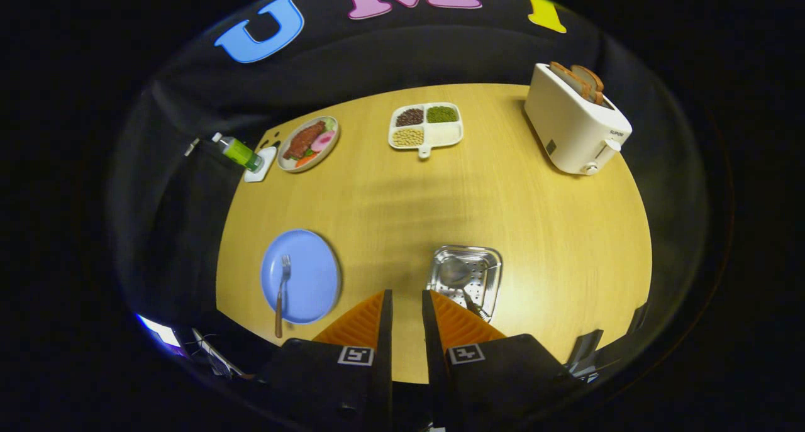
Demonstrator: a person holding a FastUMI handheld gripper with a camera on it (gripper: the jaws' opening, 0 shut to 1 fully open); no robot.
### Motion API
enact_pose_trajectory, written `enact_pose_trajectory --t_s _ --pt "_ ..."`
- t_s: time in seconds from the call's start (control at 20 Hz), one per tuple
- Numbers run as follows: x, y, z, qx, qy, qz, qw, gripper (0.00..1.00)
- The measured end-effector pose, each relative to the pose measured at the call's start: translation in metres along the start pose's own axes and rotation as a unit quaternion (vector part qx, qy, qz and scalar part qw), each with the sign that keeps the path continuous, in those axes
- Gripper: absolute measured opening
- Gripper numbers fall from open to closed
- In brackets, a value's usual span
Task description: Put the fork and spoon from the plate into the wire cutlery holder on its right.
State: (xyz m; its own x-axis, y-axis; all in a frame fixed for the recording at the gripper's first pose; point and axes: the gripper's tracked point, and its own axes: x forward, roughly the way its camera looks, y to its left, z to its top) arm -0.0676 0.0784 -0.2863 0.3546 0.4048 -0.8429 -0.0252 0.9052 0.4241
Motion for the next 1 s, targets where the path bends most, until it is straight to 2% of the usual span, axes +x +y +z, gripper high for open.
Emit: enact_pose_trajectory --t_s 0.05,0.2,0.4,0.5,0.75,1.0 --pt "-0.002 0.017 -0.002 -0.005 -0.001 0.011 1.0 0.3" --pt "0.0 0.073 -0.017 -0.031 0.006 0.043 0.999 0.44" --pt "0.025 0.152 -0.047 -0.047 0.038 0.089 0.994 0.51" --pt "0.038 0.181 -0.062 -0.047 0.054 0.103 0.992 0.51" --pt "0.085 0.219 -0.094 -0.064 0.088 0.099 0.989 0.51" --pt "0.126 0.223 -0.115 -0.062 0.104 0.066 0.99 0.51"
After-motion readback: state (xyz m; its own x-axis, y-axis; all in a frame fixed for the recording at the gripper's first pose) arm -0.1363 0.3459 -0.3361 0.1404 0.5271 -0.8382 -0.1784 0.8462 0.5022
